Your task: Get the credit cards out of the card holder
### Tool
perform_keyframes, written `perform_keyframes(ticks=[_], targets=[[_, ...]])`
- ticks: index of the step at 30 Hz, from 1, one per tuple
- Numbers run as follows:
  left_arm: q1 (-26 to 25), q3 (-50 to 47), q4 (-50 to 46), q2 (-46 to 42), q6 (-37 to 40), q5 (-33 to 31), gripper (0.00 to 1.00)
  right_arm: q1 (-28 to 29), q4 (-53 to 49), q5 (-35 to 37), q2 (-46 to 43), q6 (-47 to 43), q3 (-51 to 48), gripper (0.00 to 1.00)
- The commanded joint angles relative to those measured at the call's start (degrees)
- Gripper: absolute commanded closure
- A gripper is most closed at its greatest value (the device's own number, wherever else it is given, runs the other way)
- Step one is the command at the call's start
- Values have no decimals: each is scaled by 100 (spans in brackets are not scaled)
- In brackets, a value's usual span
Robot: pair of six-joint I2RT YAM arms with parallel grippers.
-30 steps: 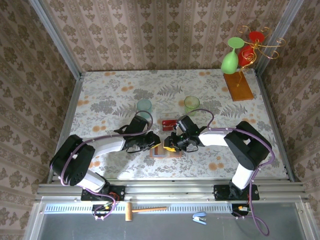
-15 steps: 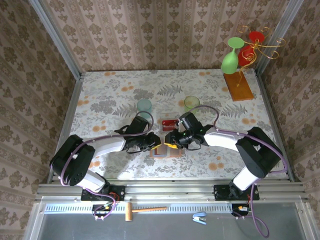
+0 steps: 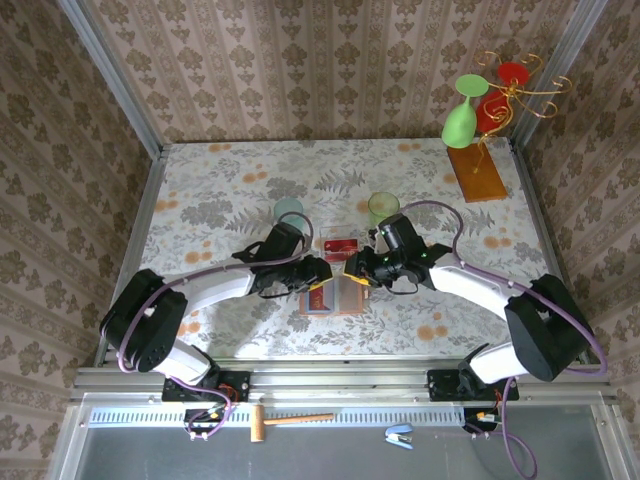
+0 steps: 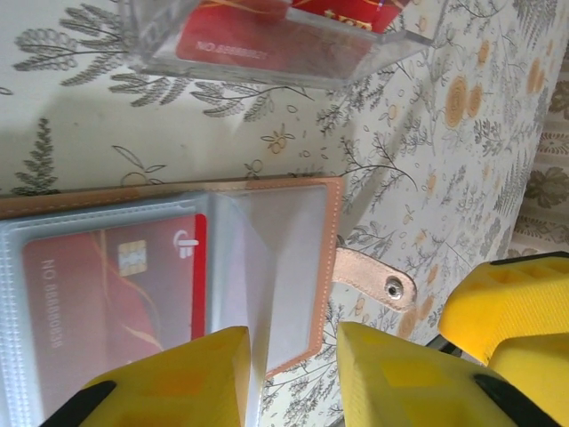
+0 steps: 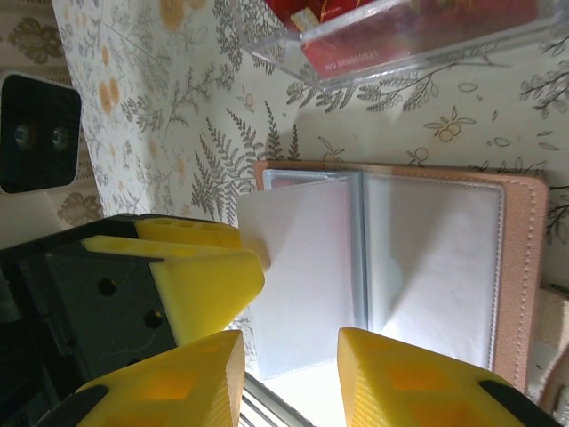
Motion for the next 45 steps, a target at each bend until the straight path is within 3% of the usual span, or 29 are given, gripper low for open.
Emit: perform_keyframes(ticks=[1, 16, 26, 45], targets=[[-110, 250, -145, 165, 119, 132, 66, -75, -263, 214, -347, -107, -172, 67], [-443, 863, -56, 981, 145, 276, 42, -400, -523, 366, -1145, -113, -623, 64], [-569, 1144, 8, 1467, 128, 393, 40, -525, -615, 421, -1521, -102, -929, 61], [-570, 1019, 240, 1660, 22, 455, 40, -534, -499, 325, -1373, -76, -934, 59]])
